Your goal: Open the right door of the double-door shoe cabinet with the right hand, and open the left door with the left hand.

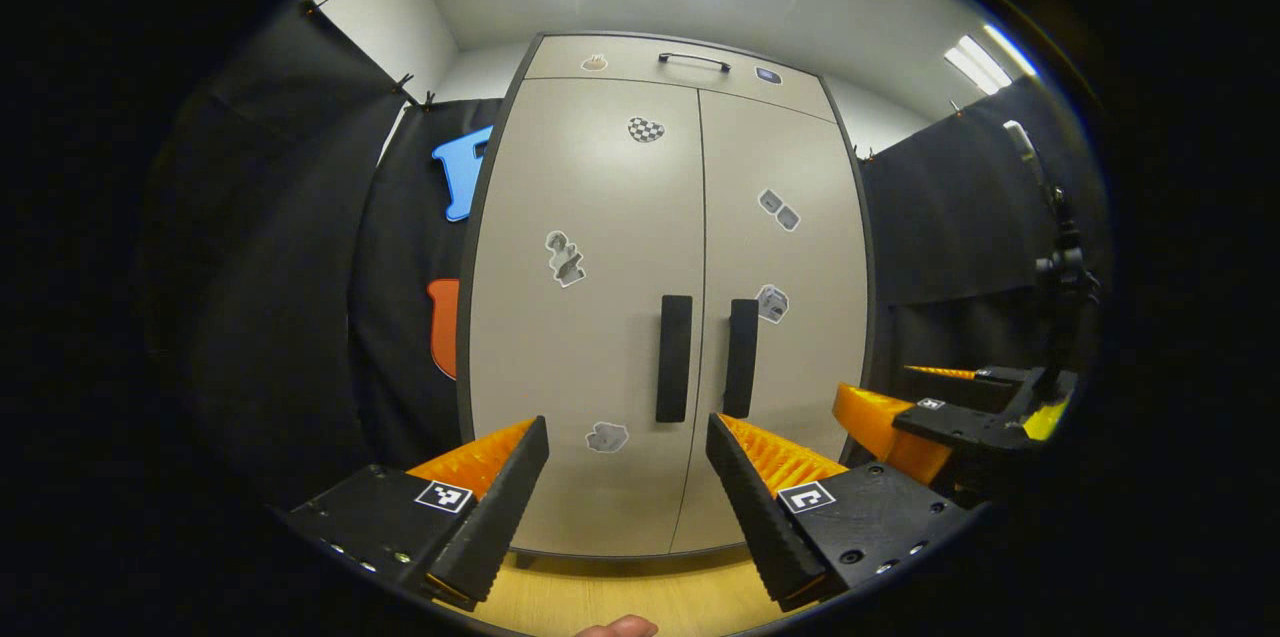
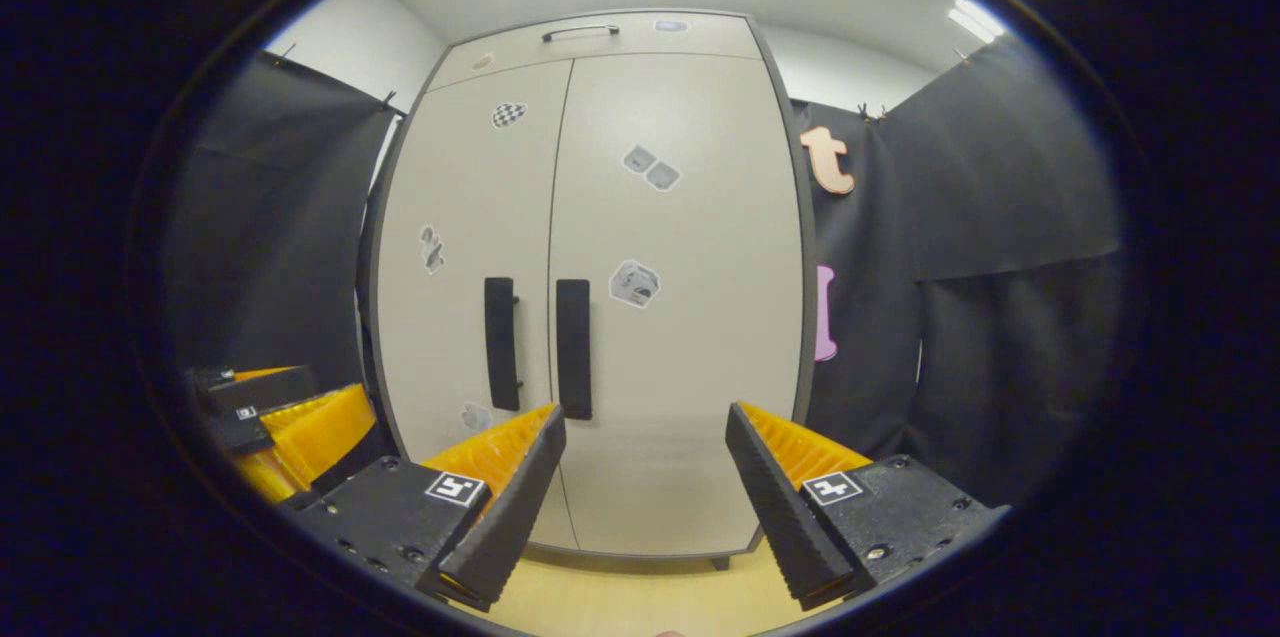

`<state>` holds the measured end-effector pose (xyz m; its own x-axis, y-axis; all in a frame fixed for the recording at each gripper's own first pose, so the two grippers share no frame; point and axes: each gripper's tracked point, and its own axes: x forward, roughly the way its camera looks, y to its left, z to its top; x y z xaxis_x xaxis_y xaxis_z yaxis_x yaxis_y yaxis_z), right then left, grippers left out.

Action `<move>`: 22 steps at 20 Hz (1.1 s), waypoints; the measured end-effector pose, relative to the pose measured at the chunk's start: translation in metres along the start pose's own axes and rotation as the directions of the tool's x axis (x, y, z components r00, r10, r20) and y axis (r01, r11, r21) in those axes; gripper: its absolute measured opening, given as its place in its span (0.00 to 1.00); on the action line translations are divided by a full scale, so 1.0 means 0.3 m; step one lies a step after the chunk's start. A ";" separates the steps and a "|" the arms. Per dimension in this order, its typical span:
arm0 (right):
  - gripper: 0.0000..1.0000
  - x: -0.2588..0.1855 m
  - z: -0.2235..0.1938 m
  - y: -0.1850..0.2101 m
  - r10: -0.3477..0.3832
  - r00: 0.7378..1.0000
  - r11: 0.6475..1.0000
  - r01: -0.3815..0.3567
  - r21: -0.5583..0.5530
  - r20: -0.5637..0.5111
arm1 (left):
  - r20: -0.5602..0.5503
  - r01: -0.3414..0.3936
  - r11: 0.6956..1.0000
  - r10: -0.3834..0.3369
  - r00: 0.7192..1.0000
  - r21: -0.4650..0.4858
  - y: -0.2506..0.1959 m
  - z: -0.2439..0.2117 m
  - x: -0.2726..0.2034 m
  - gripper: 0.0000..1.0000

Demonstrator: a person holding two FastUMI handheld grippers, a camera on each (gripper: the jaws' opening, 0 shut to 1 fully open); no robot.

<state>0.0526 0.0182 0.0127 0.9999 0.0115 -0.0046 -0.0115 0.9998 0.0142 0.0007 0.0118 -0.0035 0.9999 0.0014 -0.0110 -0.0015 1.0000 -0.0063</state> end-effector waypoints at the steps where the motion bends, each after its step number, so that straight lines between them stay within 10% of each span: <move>1: 1.00 0.035 -0.003 0.005 0.004 1.000 1.000 -0.004 0.006 -0.007 | -0.003 -0.004 1.000 0.004 1.000 0.015 0.007 -0.003 -0.010 0.95; 22: 0.93 0.475 0.009 0.170 0.027 0.997 0.999 -0.024 0.046 -0.071 | -0.030 -0.022 1.000 0.022 0.999 -0.020 0.096 -0.029 -0.106 0.95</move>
<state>0.1945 0.0708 0.0155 0.9964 0.0400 -0.0750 -0.0355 0.9975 0.0603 -0.0313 0.0407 -0.0120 0.9989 0.0230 -0.0411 -0.0241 0.9994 -0.0261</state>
